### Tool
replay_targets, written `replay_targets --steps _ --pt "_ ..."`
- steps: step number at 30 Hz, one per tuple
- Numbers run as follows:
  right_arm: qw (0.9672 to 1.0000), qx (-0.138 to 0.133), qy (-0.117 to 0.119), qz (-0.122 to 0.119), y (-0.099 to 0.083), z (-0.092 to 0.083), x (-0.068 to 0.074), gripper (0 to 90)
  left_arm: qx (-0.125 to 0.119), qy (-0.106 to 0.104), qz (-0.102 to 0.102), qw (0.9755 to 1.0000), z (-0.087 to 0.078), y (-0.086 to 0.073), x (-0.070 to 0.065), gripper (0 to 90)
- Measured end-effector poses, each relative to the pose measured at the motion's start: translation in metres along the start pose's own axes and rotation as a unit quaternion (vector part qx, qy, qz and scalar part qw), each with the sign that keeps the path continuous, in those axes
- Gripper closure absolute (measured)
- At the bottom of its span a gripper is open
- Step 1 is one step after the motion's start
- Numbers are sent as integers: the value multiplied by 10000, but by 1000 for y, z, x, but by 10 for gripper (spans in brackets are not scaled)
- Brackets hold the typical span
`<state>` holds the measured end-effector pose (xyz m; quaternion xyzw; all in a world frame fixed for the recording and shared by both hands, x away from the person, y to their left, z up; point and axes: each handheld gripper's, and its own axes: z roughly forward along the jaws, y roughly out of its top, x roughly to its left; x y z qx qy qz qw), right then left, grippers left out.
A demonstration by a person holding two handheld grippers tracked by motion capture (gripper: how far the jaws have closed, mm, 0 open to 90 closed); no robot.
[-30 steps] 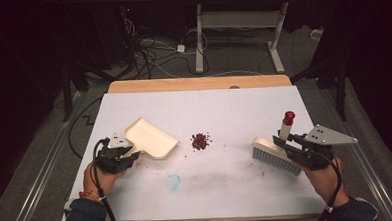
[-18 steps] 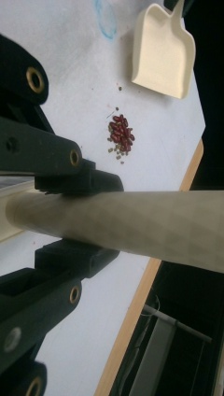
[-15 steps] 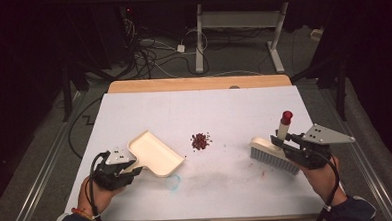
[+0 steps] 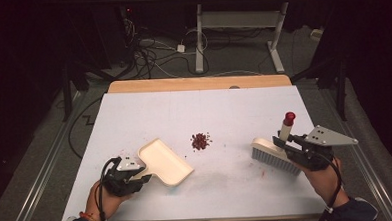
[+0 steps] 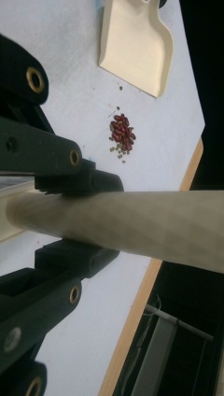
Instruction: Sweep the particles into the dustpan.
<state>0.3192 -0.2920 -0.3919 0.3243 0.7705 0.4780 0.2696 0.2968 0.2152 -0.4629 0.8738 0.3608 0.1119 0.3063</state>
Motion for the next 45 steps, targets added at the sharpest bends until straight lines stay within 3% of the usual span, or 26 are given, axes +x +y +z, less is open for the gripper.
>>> replay_targets --steps 13,18,28,35,41,42,44,45 --pt "9999 -7 120 30 4 9 4 710 -25 -64 -121 9999 14 2 0 636" --pt "9995 -10 303 4 11 21 5 710 -38 9 -173 9998 18 4 -2 635" --pt "9997 46 232 -17 18 40 1 710 -58 54 -252 9997 21 6 -2 635" --pt "9999 -32 148 -5 31 64 -2 710 -45 73 -254 9996 22 8 -1 635" --pt "9997 -184 86 134 52 102 1 710 -6 54 -263 9996 20 6 -1 636" --pt "9997 -184 86 134 52 102 1 710 7 49 -262 9996 21 6 -1 636" --pt "9996 -179 14 200 57 117 3 710 21 59 -272 9996 21 6 -2 635" --pt "9994 -195 -27 279 60 132 6 710 21 86 -245 9997 21 6 -3 635"
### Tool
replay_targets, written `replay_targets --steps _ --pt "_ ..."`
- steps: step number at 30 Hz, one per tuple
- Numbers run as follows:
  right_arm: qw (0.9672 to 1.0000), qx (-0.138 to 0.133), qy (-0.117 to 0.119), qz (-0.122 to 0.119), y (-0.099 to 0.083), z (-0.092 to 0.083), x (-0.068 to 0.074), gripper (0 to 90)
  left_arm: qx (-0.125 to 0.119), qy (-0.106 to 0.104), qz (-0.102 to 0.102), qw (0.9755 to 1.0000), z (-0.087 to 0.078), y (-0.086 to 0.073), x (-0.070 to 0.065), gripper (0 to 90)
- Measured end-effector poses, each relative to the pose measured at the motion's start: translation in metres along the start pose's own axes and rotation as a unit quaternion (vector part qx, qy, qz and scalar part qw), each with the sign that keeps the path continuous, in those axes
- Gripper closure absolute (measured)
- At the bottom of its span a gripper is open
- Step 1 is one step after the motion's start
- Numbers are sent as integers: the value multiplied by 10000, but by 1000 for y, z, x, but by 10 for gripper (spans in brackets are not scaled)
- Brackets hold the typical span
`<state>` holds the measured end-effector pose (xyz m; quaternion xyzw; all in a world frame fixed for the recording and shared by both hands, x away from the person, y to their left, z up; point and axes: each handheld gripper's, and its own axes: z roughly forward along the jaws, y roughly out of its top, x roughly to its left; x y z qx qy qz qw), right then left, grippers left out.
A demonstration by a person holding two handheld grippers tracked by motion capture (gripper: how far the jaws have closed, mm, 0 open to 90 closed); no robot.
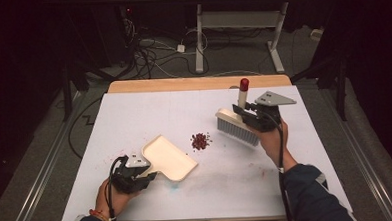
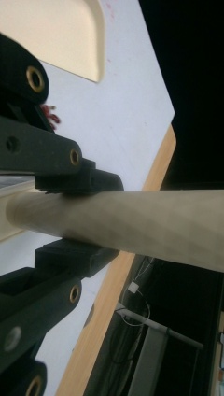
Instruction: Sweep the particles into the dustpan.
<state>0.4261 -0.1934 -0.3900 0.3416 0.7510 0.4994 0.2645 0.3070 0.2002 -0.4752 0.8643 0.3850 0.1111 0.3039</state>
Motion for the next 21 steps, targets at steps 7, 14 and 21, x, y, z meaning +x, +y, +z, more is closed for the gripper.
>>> replay_targets --steps 7,14,21 --pt "9995 58 -292 -119 1 43 26 710 -13 -40 -22 10000 2 -2 1 636" --pt "9997 40 -103 -235 -2 55 55 709 -20 -50 -27 10000 2 -1 1 635" --pt "9992 24 257 -312 -5 50 79 703 -14 -23 -15 10000 6 4 -2 636"
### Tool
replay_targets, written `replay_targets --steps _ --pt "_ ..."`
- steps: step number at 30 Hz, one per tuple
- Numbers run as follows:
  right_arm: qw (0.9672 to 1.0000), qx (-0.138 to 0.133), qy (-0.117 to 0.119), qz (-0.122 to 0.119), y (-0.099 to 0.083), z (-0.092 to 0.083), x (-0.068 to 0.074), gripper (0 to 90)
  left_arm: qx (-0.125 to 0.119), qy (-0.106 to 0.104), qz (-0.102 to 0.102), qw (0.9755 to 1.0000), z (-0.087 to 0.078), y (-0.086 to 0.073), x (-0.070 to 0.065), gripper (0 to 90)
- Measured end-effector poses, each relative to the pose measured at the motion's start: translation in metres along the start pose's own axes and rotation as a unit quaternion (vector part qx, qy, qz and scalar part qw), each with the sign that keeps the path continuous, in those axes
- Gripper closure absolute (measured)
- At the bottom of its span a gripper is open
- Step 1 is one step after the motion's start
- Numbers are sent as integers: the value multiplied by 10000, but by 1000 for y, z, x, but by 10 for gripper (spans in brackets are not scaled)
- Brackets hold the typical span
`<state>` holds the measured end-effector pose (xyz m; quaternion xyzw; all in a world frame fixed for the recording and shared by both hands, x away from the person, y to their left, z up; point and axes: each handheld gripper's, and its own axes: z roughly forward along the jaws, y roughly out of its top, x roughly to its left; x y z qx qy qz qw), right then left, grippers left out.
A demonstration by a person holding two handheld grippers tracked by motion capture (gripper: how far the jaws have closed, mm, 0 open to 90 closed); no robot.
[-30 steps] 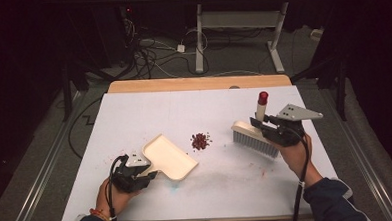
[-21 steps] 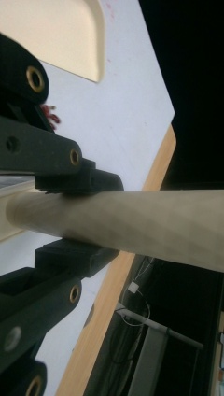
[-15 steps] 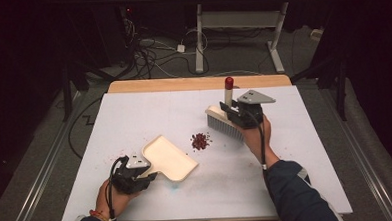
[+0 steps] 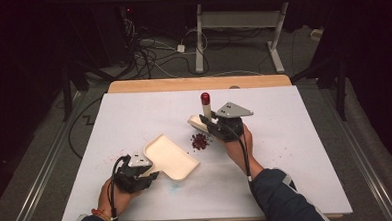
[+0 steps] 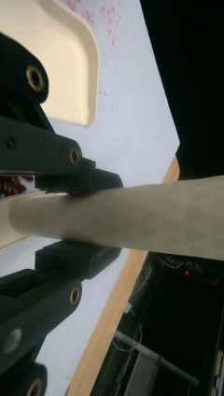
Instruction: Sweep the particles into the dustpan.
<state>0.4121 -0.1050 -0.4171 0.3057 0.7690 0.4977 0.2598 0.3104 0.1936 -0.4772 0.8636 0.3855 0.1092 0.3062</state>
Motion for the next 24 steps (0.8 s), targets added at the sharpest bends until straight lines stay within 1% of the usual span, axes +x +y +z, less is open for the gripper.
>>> replay_targets --steps 2,5,6,7,8,12,13,16,17,18,21,23,24 --pt "9999 -15 126 55 0 -1 6 703 1 -2 -2 10000 1 1 -1 635" --pt "9998 2 201 12 0 -1 15 701 -4 -14 36 10000 5 4 -5 635" --pt "9997 -16 233 0 0 -1 18 701 25 -20 76 10000 5 5 -6 635" --pt "9997 -16 233 0 0 -1 18 701 15 -18 63 10000 6 6 -7 635" --pt "9996 0 290 28 1 -1 23 700 3 -28 61 10000 7 7 -8 635" --pt "9996 -21 283 45 1 -2 34 700 -8 9 82 10000 11 12 -13 634" --pt "9996 -21 283 45 1 -2 34 700 2 5 76 10000 12 13 -14 634" --pt "9991 -27 413 24 2 -4 42 703 2 15 80 10000 15 16 -17 635" --pt "9991 -27 413 24 2 -4 42 703 6 20 107 9999 15 17 -18 635" --pt "9991 15 424 -17 2 -5 48 700 11 14 111 9999 16 18 -18 634" --pt "9989 38 462 -44 2 -6 51 699 22 7 107 9999 17 19 -19 634" --pt "9988 46 484 -49 2 -8 55 700 11 3 86 10000 17 19 -19 634" --pt "9988 48 479 -88 3 -8 56 699 4 -8 67 10000 18 19 -19 634"
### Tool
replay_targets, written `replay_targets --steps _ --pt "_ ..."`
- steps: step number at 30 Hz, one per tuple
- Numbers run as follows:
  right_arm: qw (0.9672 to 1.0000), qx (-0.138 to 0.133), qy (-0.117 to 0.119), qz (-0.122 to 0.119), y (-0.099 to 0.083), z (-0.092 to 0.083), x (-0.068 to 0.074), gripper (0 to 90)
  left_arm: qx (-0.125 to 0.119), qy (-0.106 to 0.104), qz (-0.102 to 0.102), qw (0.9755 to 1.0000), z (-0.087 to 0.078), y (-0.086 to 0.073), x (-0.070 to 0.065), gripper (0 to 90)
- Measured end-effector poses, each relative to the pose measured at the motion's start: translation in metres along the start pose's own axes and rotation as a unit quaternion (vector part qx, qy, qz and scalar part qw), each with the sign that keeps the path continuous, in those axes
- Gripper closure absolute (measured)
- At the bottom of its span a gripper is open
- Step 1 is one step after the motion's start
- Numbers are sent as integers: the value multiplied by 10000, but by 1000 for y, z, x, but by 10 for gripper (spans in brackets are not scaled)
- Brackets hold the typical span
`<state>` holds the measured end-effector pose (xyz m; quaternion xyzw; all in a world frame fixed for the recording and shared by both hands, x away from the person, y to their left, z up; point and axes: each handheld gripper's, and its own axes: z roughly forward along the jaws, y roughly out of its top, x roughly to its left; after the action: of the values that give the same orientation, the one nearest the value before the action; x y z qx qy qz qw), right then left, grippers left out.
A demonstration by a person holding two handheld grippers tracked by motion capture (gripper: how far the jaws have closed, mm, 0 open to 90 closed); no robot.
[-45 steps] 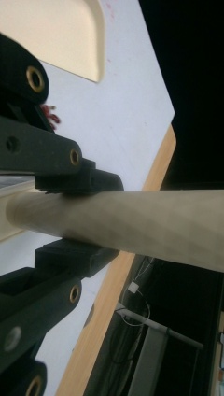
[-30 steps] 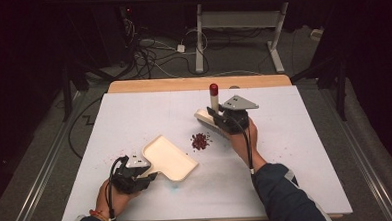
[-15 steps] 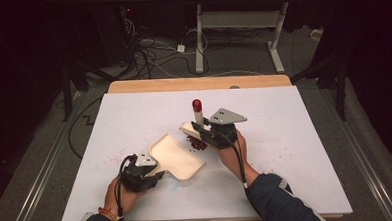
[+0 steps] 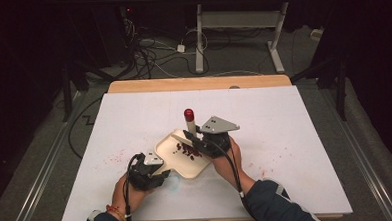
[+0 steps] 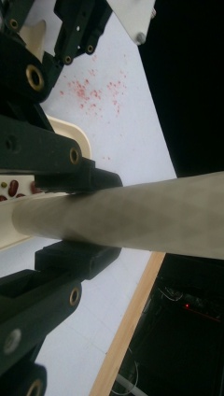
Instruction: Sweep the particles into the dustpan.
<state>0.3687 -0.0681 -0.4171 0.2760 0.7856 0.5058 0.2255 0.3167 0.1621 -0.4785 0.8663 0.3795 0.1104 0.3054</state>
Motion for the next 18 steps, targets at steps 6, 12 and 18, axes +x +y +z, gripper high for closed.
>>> replay_targets --steps 6,12,18 --pt "10000 -49 21 72 0 -3 9 701 33 11 -19 10000 2 -1 0 634" --pt "9998 -54 112 -122 0 -9 25 704 48 30 15 10000 3 -1 -1 634" --pt "9996 34 260 -104 3 -14 32 709 69 36 54 10000 3 -1 0 633"
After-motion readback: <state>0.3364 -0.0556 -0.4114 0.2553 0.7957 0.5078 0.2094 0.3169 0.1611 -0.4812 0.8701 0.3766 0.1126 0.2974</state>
